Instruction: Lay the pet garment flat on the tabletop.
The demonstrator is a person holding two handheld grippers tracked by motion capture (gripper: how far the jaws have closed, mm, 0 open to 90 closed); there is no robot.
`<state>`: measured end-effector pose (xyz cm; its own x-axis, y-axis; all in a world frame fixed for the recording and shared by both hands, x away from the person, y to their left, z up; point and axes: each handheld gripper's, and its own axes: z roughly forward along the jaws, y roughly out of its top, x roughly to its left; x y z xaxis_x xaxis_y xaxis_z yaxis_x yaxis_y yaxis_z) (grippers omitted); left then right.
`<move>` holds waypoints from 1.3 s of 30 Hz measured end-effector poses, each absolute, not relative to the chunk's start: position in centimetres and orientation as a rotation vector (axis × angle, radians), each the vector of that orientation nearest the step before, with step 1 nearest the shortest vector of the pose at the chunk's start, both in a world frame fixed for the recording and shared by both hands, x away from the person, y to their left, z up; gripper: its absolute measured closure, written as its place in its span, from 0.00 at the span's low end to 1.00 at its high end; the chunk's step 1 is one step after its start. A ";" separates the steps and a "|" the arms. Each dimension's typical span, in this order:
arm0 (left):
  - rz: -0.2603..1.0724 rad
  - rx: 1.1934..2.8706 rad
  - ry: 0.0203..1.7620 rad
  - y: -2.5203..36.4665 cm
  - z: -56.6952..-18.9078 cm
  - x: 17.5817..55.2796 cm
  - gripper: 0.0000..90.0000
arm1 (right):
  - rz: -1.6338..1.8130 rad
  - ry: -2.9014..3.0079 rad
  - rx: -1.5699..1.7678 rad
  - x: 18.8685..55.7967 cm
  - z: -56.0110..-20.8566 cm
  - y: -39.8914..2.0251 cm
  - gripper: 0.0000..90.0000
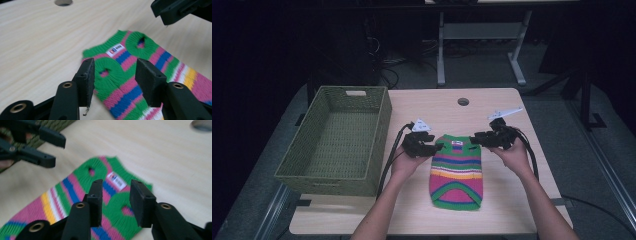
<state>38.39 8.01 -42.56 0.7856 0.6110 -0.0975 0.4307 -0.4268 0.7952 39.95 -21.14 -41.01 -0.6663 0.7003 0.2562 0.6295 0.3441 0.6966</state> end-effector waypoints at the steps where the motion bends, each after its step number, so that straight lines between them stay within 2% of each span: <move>1: 0.248 2.099 0.764 8.0 -42.7 38.2 0.57 | 1.218 2.521 1.226 39.7 -41.3 -21.2 0.65; 5: 0.209 2.122 0.728 8.0 -43.0 37.3 0.66 | 1.198 2.572 1.213 38.2 -42.2 -21.4 0.68; 11: 0.184 2.176 0.667 8.1 -43.2 36.1 0.88 | 1.139 2.616 1.181 36.1 -42.8 -21.5 0.87; 13: 0.166 2.206 0.652 8.1 -43.4 35.8 0.99 | 1.110 2.630 1.168 35.5 -42.9 -21.4 0.92; 16: 0.132 2.242 0.630 7.9 -43.7 35.5 1.00 | 1.112 2.662 1.131 34.6 -43.0 -21.3 0.99; 28: 0.089 2.375 0.611 7.2 -45.2 35.0 1.00 | 0.955 2.761 1.111 34.2 -45.2 -19.7 1.00; 39: 0.104 2.364 0.650 7.4 -45.9 35.6 1.00 | 0.971 2.740 1.175 35.5 -45.6 -19.3 1.00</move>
